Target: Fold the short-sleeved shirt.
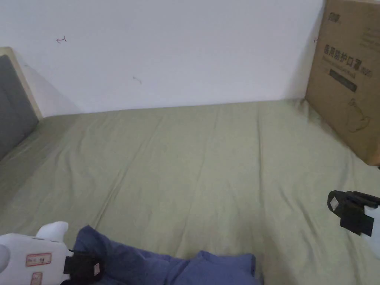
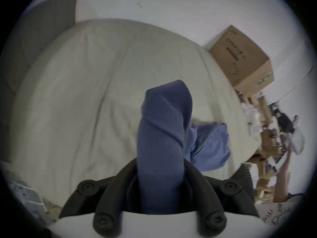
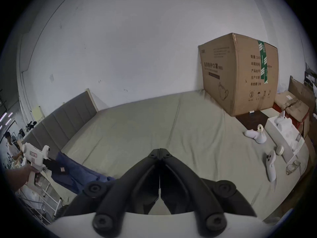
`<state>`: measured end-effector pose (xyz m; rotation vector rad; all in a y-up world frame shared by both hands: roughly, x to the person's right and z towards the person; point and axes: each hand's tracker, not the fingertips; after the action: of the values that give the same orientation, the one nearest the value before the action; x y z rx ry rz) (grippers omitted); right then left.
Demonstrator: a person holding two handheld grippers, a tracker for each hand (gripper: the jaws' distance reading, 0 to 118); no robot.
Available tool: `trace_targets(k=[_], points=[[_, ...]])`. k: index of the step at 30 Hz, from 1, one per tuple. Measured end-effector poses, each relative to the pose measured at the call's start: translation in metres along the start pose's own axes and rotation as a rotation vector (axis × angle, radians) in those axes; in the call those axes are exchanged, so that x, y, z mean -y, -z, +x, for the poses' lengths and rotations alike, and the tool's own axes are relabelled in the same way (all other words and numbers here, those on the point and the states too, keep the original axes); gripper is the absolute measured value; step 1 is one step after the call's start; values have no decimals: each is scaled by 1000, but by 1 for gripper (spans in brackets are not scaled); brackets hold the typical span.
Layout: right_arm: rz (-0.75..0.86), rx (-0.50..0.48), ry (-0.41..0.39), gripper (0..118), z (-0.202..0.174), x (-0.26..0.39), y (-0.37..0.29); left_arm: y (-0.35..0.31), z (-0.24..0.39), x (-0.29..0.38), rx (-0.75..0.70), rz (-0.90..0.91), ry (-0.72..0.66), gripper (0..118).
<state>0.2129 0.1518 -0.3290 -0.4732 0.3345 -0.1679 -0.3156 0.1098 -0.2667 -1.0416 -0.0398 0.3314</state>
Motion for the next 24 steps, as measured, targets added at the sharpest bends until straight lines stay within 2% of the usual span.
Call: trace_targets(k=[2, 5, 7, 10, 12, 13, 14, 16, 17, 21, 24], points=[[18, -14, 14, 0, 1, -2, -6, 2, 27, -1, -57, -14, 25, 13], [26, -17, 18, 0, 3, -2, -15, 17, 81, -2, -10, -31, 96, 13], [30, -16, 25, 0, 7, -1, -21, 43, 105, -9, 57, -55, 99, 13], [37, -9, 60, 0, 15, 0, -28, 82, 148, -12, 194, -115, 28, 13], [36, 2, 77, 0, 21, 1, -31, 110, 171, -12, 241, -153, 29, 19], [35, 7, 81, 0, 22, 2, -32, 123, 180, -10, 249, -161, 33, 26], [35, 10, 83, 0, 24, 2, -34, 135, 187, -7, 266, -186, 23, 44], [33, 16, 85, 0, 25, 3, -36, 157, 193, -3, 346, -262, -13, 96], [32, 16, 87, 0, 26, 3, -36, 163, 191, -1, 387, -284, -51, 118], [31, 11, 87, 0, 29, 2, -36, 144, 191, 1, 426, -221, -81, 115], [36, 10, 83, 0, 30, -1, -36, 109, 203, 0, 401, -108, 130, 115]])
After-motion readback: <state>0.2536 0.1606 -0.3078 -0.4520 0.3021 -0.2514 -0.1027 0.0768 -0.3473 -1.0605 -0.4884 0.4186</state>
